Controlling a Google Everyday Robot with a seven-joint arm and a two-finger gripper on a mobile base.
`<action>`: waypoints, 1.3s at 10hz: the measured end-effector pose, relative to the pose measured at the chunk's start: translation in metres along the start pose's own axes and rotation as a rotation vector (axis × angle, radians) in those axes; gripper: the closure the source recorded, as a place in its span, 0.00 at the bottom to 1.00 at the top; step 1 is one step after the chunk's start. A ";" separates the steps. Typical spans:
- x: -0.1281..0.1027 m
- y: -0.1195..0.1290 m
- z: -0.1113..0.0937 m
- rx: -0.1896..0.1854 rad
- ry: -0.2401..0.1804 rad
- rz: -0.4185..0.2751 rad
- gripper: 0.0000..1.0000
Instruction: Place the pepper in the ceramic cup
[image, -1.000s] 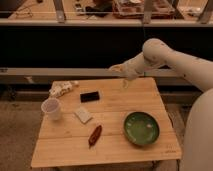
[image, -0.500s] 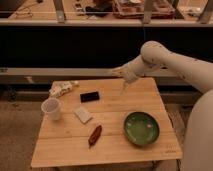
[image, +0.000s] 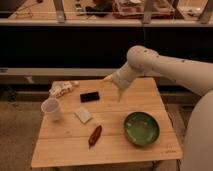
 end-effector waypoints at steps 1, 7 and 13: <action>-0.011 -0.001 0.009 -0.023 0.001 -0.037 0.27; -0.052 0.007 0.101 -0.189 -0.006 -0.092 0.27; -0.052 0.035 0.138 -0.278 -0.022 -0.045 0.27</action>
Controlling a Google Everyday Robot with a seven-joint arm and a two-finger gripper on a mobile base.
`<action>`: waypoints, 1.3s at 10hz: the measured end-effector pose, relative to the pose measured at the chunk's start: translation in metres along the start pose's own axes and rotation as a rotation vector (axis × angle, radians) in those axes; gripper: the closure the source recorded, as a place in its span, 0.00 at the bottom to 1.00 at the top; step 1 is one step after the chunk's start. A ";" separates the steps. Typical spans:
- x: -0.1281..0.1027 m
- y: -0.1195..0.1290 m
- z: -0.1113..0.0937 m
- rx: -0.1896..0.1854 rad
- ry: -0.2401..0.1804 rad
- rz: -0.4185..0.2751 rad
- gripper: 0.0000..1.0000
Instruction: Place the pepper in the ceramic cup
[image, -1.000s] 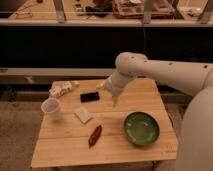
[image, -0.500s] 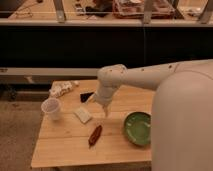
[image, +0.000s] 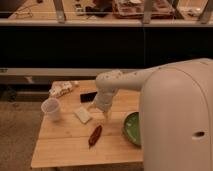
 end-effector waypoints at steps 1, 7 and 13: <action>0.000 -0.001 0.000 0.001 0.001 0.000 0.27; -0.027 0.020 0.019 -0.068 -0.046 -0.027 0.27; -0.059 0.032 0.064 -0.115 -0.113 -0.039 0.27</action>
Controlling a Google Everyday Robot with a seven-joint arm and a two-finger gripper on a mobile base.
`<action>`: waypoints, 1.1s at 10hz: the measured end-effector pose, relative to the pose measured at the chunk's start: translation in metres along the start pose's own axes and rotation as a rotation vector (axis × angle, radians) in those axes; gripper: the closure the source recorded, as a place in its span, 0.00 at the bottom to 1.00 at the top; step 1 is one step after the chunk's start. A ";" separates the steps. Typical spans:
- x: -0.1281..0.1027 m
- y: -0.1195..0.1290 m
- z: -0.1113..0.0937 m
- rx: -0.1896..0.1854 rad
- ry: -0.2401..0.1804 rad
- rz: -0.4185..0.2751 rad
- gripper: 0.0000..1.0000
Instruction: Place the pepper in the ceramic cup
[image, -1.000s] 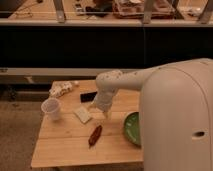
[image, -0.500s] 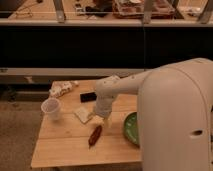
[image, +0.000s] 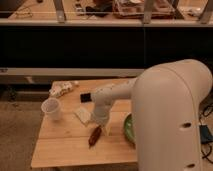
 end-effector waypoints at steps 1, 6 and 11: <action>-0.001 -0.002 0.007 0.000 -0.008 -0.001 0.27; 0.011 0.002 0.028 0.000 -0.050 0.033 0.34; 0.019 0.005 0.025 0.000 -0.058 0.038 0.83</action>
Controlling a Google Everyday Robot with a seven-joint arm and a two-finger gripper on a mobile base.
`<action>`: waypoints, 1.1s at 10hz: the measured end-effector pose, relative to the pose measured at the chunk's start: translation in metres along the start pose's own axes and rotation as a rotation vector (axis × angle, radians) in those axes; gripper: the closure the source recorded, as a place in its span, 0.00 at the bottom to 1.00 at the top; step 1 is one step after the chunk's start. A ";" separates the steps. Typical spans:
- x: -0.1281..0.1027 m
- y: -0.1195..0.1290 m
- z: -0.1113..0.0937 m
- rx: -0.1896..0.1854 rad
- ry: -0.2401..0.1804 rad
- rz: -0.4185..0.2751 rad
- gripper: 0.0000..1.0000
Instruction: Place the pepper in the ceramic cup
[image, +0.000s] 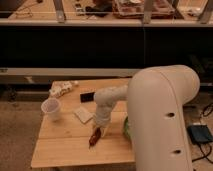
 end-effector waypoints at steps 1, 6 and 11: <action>-0.001 -0.003 -0.002 0.004 0.001 -0.006 0.92; -0.008 -0.021 -0.042 0.025 0.016 -0.004 0.98; -0.002 -0.080 -0.115 0.122 0.041 0.127 0.98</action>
